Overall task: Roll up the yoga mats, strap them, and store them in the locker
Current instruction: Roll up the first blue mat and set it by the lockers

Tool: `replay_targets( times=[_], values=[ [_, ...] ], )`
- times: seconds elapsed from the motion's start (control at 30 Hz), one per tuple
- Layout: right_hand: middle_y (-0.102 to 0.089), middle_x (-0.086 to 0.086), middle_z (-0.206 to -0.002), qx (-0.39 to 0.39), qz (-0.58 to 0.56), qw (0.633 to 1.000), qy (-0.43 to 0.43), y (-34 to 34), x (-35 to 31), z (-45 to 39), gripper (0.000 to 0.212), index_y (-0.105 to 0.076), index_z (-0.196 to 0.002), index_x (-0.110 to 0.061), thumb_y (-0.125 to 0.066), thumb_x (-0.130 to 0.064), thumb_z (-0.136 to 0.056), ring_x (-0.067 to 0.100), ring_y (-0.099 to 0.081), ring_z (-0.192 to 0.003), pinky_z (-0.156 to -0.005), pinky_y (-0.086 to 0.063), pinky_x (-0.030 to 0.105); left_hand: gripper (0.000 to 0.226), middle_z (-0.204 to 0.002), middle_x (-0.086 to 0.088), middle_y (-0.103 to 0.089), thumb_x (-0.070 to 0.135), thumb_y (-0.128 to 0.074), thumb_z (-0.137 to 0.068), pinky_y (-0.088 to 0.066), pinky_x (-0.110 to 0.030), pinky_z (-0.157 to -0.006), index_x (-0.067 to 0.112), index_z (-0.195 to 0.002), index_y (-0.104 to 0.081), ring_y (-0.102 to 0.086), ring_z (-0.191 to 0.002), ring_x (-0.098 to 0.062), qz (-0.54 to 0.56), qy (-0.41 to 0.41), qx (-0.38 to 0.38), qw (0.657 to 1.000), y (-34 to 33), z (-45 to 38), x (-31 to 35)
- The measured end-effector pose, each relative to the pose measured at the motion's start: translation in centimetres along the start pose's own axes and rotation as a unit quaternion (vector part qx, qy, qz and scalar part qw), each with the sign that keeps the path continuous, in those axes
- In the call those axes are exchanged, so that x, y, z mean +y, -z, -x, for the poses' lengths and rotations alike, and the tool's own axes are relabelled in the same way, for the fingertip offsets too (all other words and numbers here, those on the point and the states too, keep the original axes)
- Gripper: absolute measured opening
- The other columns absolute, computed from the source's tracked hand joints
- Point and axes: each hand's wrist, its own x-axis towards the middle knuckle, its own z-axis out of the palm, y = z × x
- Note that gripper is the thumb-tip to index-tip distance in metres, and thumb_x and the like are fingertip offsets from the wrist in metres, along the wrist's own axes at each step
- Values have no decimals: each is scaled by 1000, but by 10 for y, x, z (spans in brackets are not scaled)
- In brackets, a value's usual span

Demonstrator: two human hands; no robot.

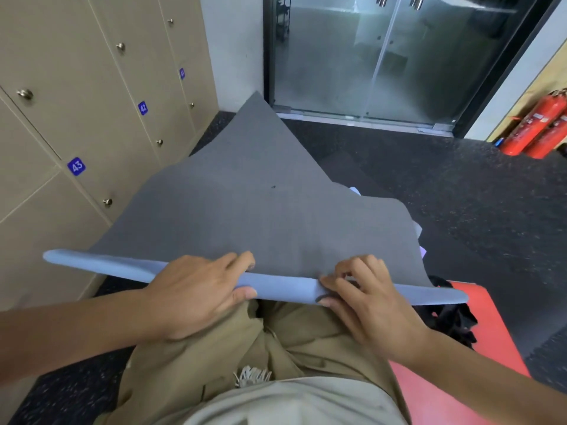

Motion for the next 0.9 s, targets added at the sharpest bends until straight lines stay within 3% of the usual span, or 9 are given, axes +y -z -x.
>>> replay_targets(
  times=[0.1,0.2,0.3,0.47,0.57,0.73,0.9],
  values=[
    [-59,-3,-104,-27,-19,999,29,-5,8,-1,40,-71,-115,-9,-60,-45,-101,22,-47,-87,-79,-35,32,50,-103,10,-46,67,-7,-101,-38,-31,-48,37,-125,-38,-58,-56,-20,13,-16,-20,1000,1,2,-3],
    [-61,-4,-104,-26,-38,999,26,-10,12,-1,44,-72,-114,-8,-65,-48,-97,19,-46,-88,-85,-28,24,40,-105,7,-40,61,-22,-105,-43,-30,-42,35,-123,-47,-49,-49,-18,25,-30,-40,998,1,2,-9],
    [-62,-1,-101,-25,-61,998,9,-14,13,0,44,-71,-114,-5,-66,-46,-98,21,-50,-86,-86,-37,23,40,-106,4,-38,57,-31,-104,-43,-28,-43,32,-120,-58,-49,-57,-14,19,-37,-8,999,1,-5,-14],
    [-57,-2,-99,-56,-105,992,-51,-11,12,-1,43,-65,-113,-11,-59,-52,-99,20,-53,-86,-83,-43,26,46,-106,-4,-52,51,-45,-101,-48,-39,-69,19,-124,-69,-52,-88,-23,-20,-96,52,994,-9,-17,-19],
    [-54,-7,-104,-75,-130,986,-77,-10,12,-2,41,-62,-113,-16,-60,-53,-98,15,-53,-90,-85,-42,23,51,-104,-2,-60,55,-47,-99,-47,-40,-70,19,-125,-71,-56,-89,-23,-30,-113,42,992,-10,-17,-21],
    [-50,-17,-103,-88,-175,973,-123,-7,11,-5,39,-59,-108,-23,-64,-57,-91,6,-50,-93,-85,-40,15,45,-95,6,-60,53,-49,-99,-41,-31,-68,20,-120,-73,-54,-78,-18,38,-47,48,997,-11,-9,-10],
    [-55,-13,-96,-91,-155,976,-127,-8,6,-8,33,-61,-101,-21,-62,-52,-91,9,-51,-86,-80,-41,20,34,-94,14,-61,55,-54,-96,-40,-31,-70,28,-101,-73,-59,-79,-14,109,25,55,992,-9,-3,-3]
  ],
)
